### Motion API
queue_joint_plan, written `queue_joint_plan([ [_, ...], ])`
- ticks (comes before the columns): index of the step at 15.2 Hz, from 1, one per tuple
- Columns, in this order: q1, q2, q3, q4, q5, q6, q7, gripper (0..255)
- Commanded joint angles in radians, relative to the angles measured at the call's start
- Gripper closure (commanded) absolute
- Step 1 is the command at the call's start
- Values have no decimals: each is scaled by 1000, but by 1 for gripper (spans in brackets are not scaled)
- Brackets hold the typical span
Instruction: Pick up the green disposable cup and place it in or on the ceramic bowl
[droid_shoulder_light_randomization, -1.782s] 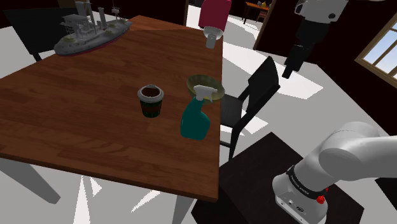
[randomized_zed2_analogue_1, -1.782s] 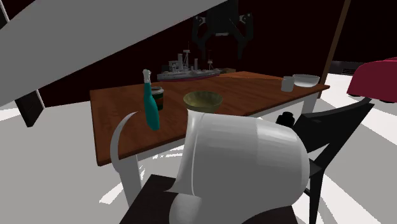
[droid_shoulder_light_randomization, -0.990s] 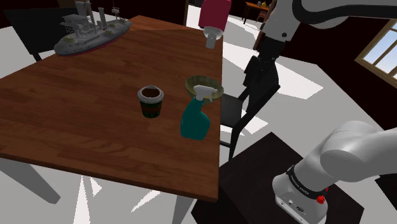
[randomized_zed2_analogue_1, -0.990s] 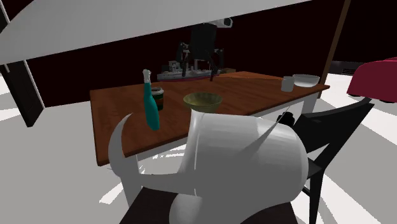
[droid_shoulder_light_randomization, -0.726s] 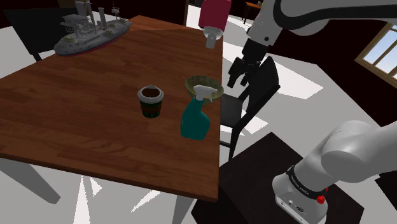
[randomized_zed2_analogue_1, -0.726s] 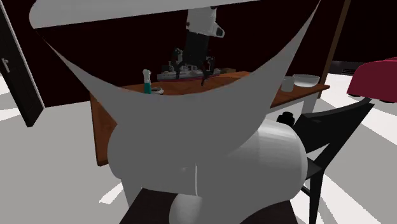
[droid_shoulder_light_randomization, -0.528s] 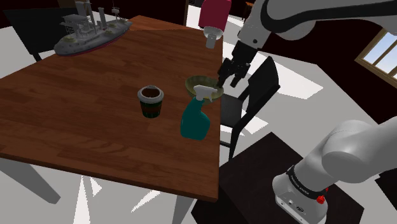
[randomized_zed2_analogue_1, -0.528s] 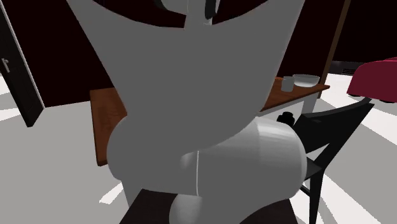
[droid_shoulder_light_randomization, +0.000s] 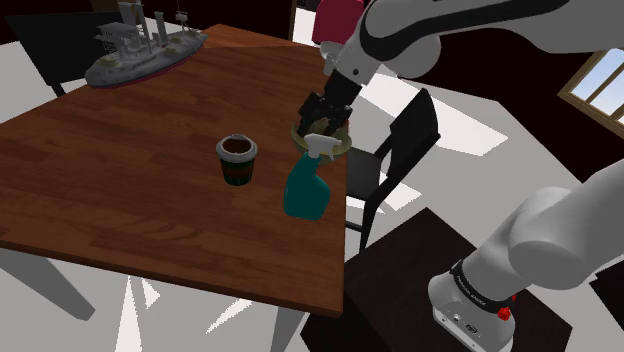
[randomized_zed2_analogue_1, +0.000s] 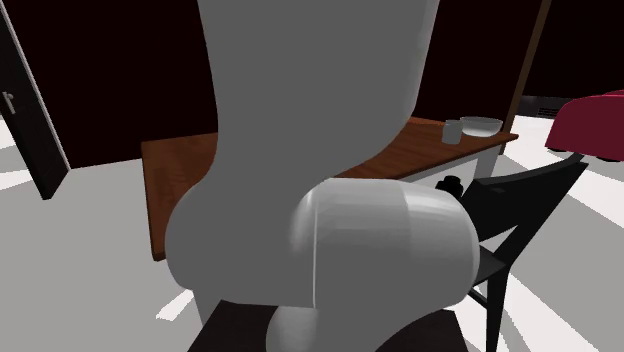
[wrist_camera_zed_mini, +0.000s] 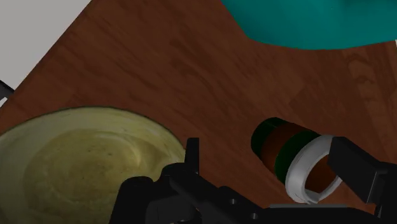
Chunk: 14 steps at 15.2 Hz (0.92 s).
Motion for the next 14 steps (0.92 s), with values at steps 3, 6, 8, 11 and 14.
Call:
queue_joint_plan([
  [3, 26, 126, 16, 84, 84, 87, -16, 0],
  [6, 41, 222, 28, 162, 143, 138, -31, 0],
  [8, 49, 285, 38, 220, 179, 167, -40, 0],
  [11, 59, 335, 48, 251, 199, 200, -46, 0],
  [14, 69, 365, 56, 255, 207, 231, -51, 0],
])
